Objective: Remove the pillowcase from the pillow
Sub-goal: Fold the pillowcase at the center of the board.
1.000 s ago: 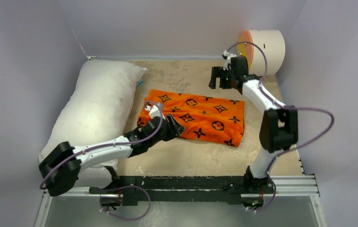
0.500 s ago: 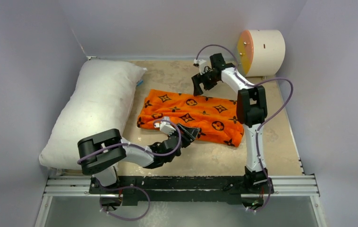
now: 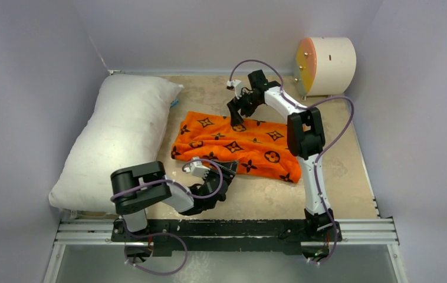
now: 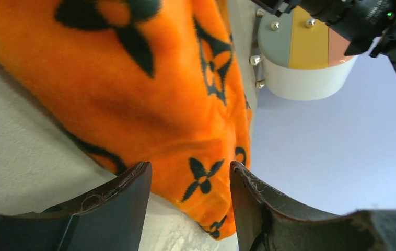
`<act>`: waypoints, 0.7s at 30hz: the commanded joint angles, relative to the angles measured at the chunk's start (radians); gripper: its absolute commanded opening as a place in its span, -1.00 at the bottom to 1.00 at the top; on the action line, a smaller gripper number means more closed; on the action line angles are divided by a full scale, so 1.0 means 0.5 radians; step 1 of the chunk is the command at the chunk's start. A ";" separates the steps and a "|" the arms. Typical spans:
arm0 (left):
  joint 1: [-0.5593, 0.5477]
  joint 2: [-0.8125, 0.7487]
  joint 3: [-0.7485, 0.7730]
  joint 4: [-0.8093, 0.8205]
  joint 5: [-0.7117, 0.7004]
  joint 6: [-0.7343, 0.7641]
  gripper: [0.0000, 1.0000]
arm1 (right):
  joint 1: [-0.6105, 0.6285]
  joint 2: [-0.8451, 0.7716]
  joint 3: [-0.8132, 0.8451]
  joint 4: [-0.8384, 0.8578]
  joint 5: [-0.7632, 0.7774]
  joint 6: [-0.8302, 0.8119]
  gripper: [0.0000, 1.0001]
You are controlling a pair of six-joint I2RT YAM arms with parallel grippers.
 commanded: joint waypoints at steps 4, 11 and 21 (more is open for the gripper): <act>-0.002 0.282 0.057 0.448 -0.004 -0.173 0.13 | -0.001 0.026 -0.034 -0.065 0.011 -0.050 0.81; -0.015 0.163 0.111 -0.073 -0.109 -0.338 0.19 | 0.000 0.010 -0.078 -0.072 -0.010 -0.041 0.82; 0.044 0.278 0.027 0.025 -0.445 -0.414 0.26 | 0.040 -0.005 -0.114 -0.125 -0.130 -0.074 0.72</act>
